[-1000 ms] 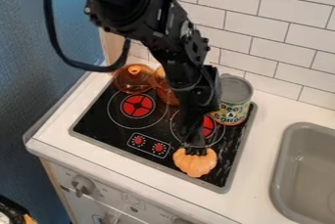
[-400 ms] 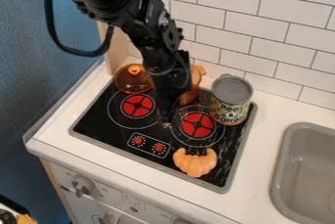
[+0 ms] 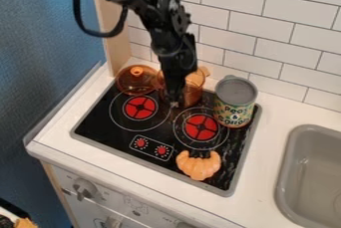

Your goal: Move the glass pot to the bottom left corner of the stove

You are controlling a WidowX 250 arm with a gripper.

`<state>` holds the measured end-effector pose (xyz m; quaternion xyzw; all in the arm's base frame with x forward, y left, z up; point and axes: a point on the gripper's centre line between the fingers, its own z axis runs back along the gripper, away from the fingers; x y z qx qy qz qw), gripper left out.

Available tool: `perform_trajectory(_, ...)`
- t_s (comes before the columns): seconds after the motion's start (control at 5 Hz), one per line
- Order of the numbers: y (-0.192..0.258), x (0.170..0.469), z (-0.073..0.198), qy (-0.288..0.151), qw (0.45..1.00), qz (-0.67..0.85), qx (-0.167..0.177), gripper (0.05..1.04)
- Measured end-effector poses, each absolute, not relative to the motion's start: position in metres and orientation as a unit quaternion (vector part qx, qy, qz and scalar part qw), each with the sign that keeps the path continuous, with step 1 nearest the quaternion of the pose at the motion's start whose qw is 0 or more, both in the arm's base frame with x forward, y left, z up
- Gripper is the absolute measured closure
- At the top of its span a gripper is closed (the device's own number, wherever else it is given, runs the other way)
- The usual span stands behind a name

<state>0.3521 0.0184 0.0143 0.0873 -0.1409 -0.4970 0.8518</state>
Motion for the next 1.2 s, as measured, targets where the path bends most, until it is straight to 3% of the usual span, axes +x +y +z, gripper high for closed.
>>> perform_trajectory(0.4, 0.028, 0.383, -0.01, -0.127, 0.869, -0.475, 0.052, 0.091)
perform_trajectory(0.8, 0.027, 0.389, -0.037, -0.11, 0.865, -0.489, 0.024, 0.089)
perform_trajectory(1.0, 0.024, 0.389, -0.047, -0.107, 0.864, -0.491, 0.013, 0.138)
perform_trajectory(1.2, 0.025, 0.387, -0.051, -0.111, 0.864, -0.492, 0.021, 0.426)
